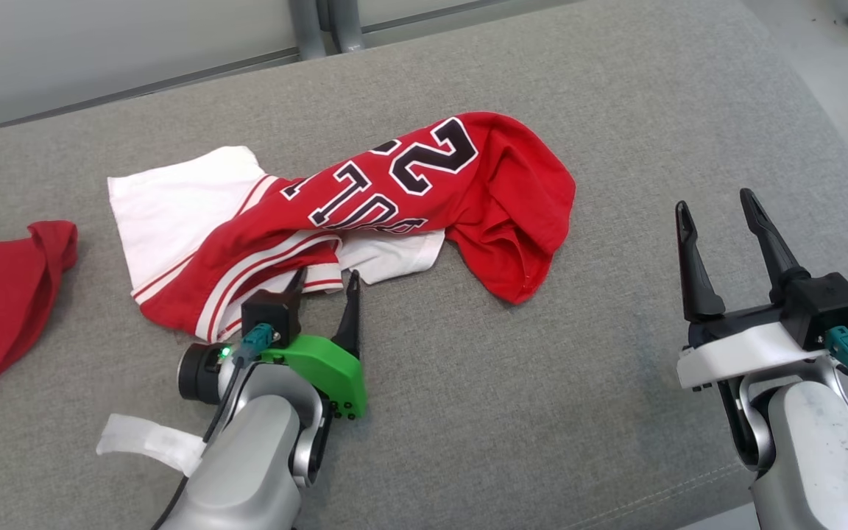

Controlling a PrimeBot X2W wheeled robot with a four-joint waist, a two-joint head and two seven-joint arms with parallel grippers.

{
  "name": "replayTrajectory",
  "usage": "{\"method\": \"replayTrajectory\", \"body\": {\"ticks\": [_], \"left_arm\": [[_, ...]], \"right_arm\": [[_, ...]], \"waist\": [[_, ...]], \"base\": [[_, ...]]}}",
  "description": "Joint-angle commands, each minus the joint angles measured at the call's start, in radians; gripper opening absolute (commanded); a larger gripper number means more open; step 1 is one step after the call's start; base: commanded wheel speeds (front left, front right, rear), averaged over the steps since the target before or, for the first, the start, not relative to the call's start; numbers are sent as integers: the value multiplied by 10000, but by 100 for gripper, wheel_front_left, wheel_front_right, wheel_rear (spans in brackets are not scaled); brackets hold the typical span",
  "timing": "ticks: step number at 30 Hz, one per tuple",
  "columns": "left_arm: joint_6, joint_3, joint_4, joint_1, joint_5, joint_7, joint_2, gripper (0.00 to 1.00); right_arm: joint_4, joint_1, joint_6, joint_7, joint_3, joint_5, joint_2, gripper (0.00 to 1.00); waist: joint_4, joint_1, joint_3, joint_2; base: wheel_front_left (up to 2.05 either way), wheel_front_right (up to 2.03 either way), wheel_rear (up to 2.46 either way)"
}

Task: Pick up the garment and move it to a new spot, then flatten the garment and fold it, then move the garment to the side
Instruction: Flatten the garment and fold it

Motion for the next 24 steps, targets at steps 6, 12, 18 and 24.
{"method": "replayTrajectory", "body": {"ticks": [6,12,18,24], "left_arm": [[415,615,1126,-517,263,-3,62,97],[149,569,2088,-759,421,17,61,0],[-169,603,1071,-829,619,-3,49,0],[-473,707,-938,-293,928,-3,53,0]], "right_arm": [[-360,271,-13,-29,-120,-242,202,100],[-479,181,-13,-29,-31,-294,320,100],[-528,308,-13,-29,-139,-345,353,100],[-563,451,-13,-29,-354,-425,361,100]], "waist": [[-354,0,323,60],[-289,0,320,60],[39,0,196,60],[510,0,-65,60]], "base": [[0,0,0],[0,0,0],[0,0,0],[0,0,0]]}}
